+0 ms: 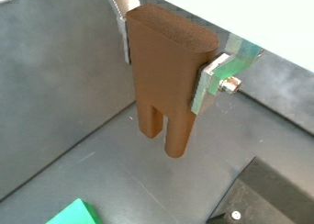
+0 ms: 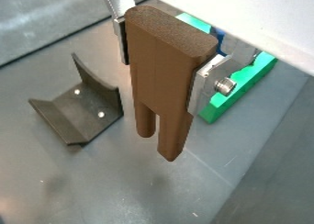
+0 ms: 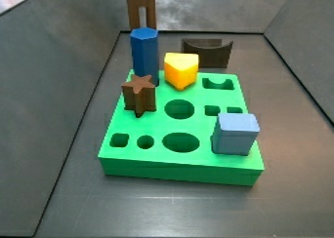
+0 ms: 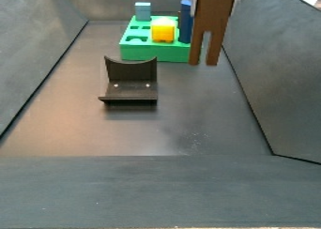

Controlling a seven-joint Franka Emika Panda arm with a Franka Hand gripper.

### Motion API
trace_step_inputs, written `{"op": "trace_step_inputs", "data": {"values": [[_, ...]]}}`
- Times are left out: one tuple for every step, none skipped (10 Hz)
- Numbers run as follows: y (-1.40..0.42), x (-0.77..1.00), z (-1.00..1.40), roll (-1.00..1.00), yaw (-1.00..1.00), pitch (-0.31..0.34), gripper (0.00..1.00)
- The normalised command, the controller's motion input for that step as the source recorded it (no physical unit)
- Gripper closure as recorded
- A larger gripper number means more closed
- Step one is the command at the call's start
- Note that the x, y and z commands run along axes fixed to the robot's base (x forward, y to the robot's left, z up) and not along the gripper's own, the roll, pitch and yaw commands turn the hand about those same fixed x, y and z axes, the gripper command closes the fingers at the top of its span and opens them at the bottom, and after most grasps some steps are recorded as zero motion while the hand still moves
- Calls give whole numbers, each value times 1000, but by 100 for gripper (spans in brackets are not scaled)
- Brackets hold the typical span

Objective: Pick up the square-circle object. Move up. Rotate the square-circle object. Move to above the board. Insert the square-circle object.
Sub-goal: Move to above the board.

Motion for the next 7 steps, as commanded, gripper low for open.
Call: {"op": "trace_step_inputs", "data": {"values": [[-59,-12,1000,-74,30,64,100],[-51,-1,885,-72,30,75,100],[-37,8,661,-68,31,78,100],[-27,11,495,-64,30,77,100],[-23,10,330,-61,29,77,100],[-1000,256,353,139,-120,334,100],[-1000,261,329,143,-118,326,100]]}}
